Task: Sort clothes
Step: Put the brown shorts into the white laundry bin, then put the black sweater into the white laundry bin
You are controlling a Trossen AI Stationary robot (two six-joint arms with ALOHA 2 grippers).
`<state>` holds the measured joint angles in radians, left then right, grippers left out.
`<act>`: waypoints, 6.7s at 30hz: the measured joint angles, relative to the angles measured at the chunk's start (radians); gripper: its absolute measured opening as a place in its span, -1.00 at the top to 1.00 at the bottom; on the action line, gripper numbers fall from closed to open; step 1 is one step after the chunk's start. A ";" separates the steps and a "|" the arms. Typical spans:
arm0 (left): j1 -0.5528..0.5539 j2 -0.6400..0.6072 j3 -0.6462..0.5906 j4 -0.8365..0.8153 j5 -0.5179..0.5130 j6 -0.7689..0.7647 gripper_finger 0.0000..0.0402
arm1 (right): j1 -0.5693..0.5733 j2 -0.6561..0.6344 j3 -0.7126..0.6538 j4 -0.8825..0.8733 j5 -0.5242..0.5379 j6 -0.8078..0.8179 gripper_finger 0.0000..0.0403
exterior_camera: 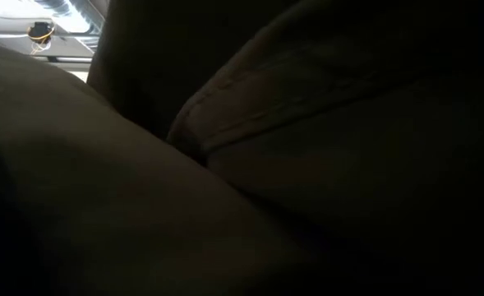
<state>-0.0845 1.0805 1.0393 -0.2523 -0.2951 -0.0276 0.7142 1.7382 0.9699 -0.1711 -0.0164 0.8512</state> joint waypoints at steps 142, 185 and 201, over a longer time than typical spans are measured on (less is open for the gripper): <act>-0.003 -0.002 0.000 -0.061 0.000 -0.056 0.26 | -0.357 0.186 0.532 -0.011 0.240 -0.884 -0.15; -0.032 0.002 0.000 -0.189 0.000 -0.214 0.26 | -0.158 0.612 0.846 0.210 0.291 -0.279 -0.21; -0.032 0.002 0.000 -0.186 0.001 -0.205 0.26 | -0.210 0.701 0.848 -0.022 0.475 -0.314 -0.14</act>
<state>-0.1162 1.0821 1.0389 -0.4382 -0.2945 -0.2321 0.5037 2.4390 1.8175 -0.1931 0.4589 0.5367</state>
